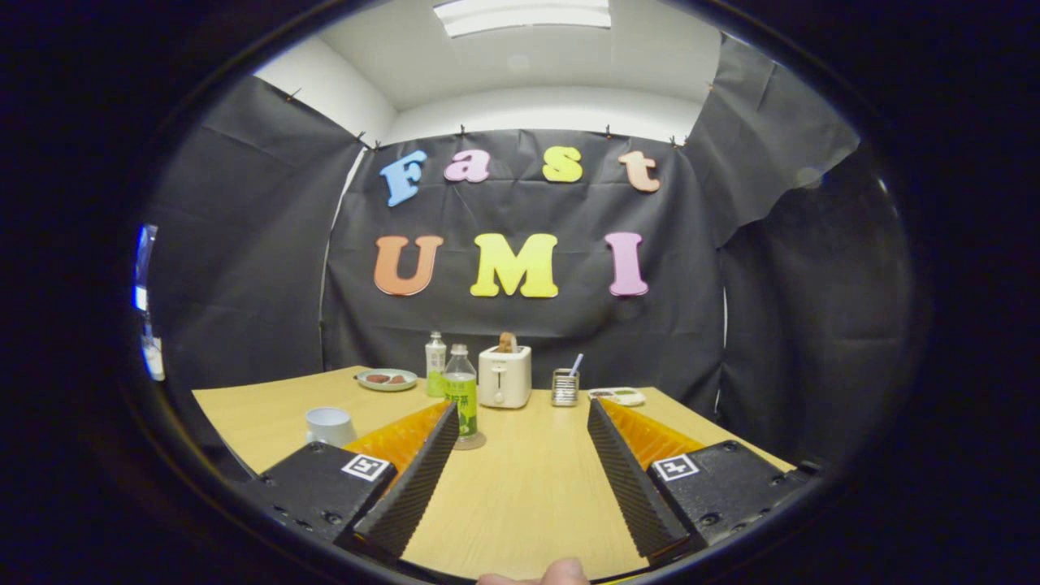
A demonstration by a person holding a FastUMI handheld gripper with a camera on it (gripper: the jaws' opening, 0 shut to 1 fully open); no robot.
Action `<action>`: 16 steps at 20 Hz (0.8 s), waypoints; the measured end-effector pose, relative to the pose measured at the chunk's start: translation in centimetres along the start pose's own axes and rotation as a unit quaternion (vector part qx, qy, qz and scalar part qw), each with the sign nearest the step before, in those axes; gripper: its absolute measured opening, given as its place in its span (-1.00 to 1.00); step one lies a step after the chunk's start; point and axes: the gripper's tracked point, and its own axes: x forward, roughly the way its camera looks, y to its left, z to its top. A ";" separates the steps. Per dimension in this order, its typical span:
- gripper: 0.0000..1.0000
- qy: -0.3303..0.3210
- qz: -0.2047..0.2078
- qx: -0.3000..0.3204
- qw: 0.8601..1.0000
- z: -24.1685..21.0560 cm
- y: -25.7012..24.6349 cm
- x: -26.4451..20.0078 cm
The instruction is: Take the bottle from table, then pour the juice into the cup, finally place the bottle on the coaster
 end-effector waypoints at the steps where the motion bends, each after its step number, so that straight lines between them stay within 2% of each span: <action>1: 1.00 -0.004 0.001 0.000 1.000 0.4 0.1 -0.1; 16: 1.00 -0.028 -0.003 0.012 1.000 2.0 1.1 -0.2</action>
